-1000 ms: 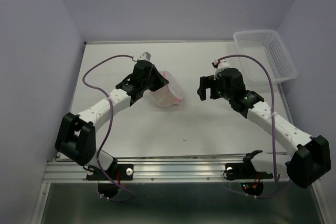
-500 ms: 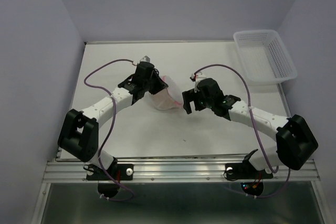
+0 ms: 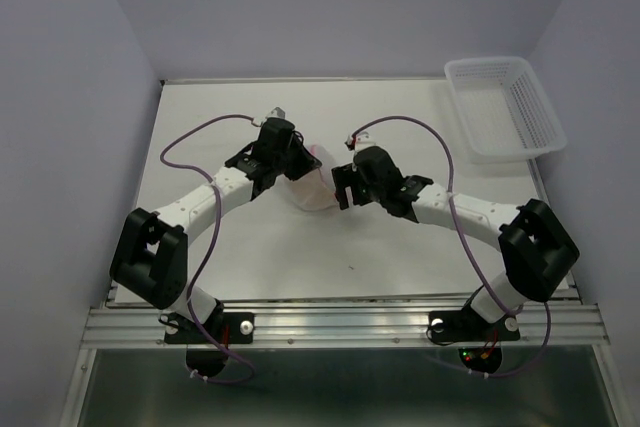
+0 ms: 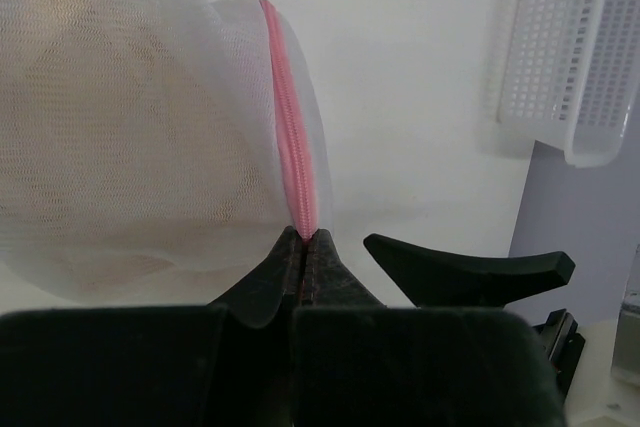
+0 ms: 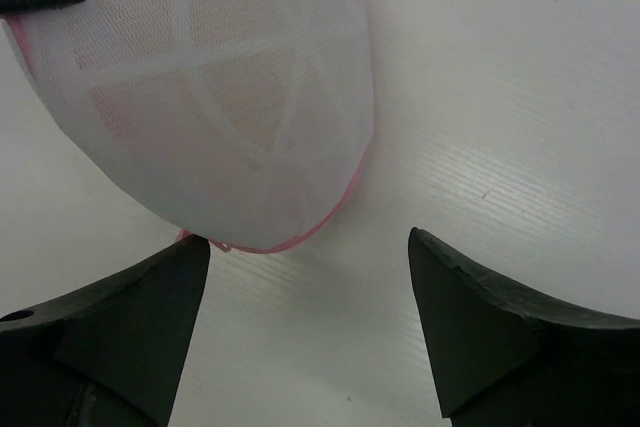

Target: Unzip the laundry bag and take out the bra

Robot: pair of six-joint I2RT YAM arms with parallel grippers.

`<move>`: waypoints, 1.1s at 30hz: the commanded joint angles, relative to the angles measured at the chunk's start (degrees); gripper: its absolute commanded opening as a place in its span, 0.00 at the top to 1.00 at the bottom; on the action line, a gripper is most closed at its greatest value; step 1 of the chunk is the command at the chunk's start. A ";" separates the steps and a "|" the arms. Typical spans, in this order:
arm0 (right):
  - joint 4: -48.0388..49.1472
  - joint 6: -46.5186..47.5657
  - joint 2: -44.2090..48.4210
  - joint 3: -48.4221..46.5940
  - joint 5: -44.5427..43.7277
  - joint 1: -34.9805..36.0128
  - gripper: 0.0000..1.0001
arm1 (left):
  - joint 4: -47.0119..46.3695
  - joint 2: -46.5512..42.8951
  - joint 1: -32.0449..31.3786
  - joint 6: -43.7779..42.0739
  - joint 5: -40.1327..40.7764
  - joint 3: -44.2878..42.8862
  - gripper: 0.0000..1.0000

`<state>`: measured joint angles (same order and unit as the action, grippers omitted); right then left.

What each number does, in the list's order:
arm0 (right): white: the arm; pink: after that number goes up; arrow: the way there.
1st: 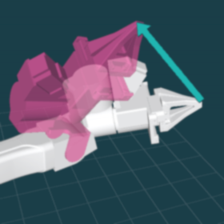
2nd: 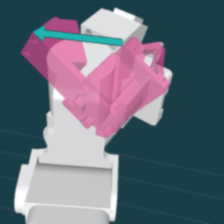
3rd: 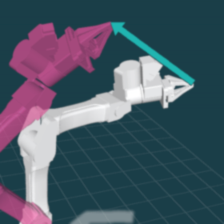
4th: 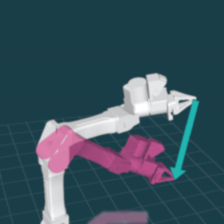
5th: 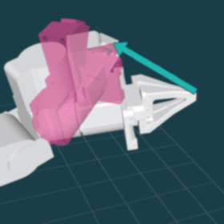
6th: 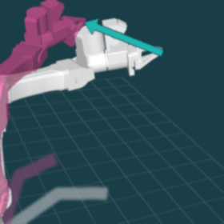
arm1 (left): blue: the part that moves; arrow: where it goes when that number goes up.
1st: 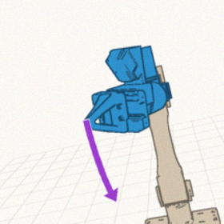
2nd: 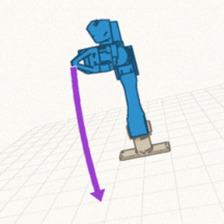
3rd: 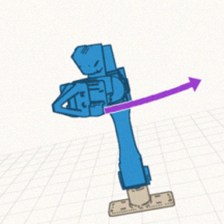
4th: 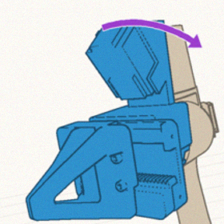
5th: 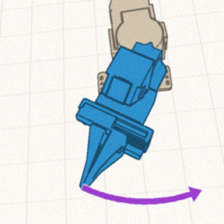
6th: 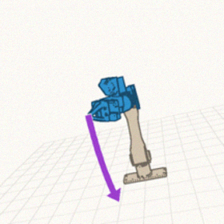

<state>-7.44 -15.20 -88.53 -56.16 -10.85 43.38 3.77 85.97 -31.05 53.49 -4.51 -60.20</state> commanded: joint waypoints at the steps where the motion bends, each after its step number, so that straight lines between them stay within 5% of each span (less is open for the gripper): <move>1: 4.36 -1.50 -1.81 -3.25 -3.99 1.97 0.24 | -1.48 -3.18 -0.42 0.73 -0.14 0.17 1.00; 6: 4.45 -0.97 -3.75 -4.57 -4.62 2.59 0.41 | -1.40 -3.36 -0.33 0.56 -0.23 0.26 1.00; 14: 2.08 -3.52 -4.11 -6.59 -9.18 6.10 0.39 | -1.13 -4.32 -0.33 2.67 0.38 1.23 1.00; 28: -3.53 -10.98 -5.69 -9.40 -22.27 6.63 0.52 | -2.19 -5.99 -0.33 3.54 0.03 3.78 1.00; 33: -6.53 -13.18 -4.90 -9.93 -23.34 6.63 0.48 | -2.19 -6.78 -0.42 4.86 1.43 4.48 1.00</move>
<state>-10.85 -25.08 -94.15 -63.55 -28.60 50.33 2.20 82.72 -31.14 57.63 -4.23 -56.60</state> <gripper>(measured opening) 0.503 0.041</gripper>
